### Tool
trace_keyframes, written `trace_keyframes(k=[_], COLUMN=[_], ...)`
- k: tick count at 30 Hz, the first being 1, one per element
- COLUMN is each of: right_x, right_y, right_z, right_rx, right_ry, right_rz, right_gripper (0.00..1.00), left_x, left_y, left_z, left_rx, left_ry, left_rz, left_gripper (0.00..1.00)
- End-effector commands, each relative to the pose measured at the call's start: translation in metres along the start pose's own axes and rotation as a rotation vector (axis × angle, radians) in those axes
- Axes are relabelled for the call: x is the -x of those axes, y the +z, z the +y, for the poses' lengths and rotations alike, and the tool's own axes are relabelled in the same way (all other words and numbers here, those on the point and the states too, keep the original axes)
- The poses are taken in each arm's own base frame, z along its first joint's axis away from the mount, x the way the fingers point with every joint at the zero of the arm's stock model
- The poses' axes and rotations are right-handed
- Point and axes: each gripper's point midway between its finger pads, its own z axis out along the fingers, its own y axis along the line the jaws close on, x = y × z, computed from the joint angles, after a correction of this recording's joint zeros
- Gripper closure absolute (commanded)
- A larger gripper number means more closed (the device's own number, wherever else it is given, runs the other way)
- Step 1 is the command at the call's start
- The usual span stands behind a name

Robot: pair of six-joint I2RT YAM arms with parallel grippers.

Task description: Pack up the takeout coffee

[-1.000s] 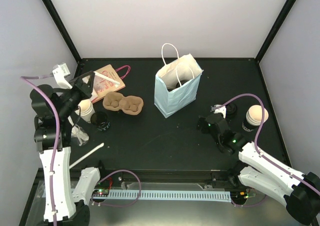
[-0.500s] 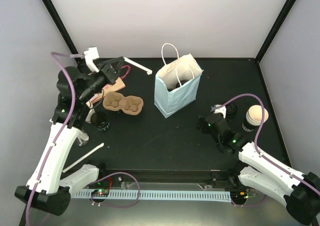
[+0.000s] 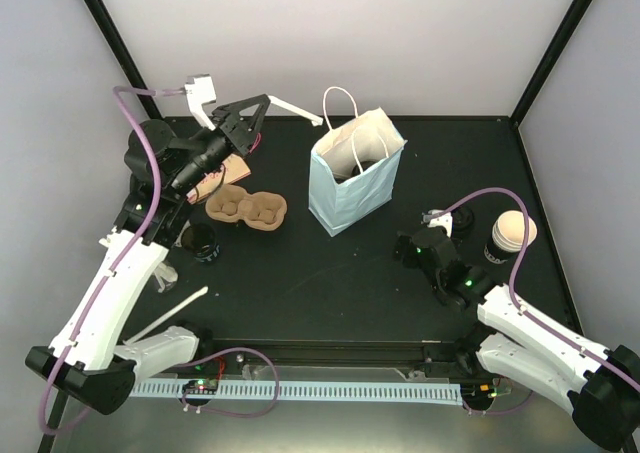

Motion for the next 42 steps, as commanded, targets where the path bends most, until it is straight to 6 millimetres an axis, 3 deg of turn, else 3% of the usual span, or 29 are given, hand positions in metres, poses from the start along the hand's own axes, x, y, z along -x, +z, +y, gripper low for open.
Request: trace_keyframes(k=[1,6,21,33,42], right_x=[0.008,0.008,0.008,0.008,0.008], right_y=[-0.001,-0.001,-0.001,-0.001,-0.001], right_z=[0.000,0.000,0.000,0.000,0.000], right_rx=[-0.002,-0.001,0.000,0.002,-0.001], right_ry=[0.029,0.028,0.027,0.026,0.027], right_rz=[-0.036,-0.035,-0.035,-0.034,-0.036], right_gripper=[0.00,0.00,0.00,0.00,0.00], left_x=[0.011,-0.001,-0.044,-0.071,-0.097], left_y=[0.006,0.016,0.046,0.064,0.100], left_z=[-0.028,-0.032,0.010,0.017,0.029], left_rx=[-0.086,-0.107,-0.025,-0.052,-0.055], left_ry=[0.039,0.042,0.001,-0.048,-0.071], left_rz=[-0.028,0.000,0.080,0.147,0.200], left_gripper=[0.98,0.98,0.98,0.98,0.99])
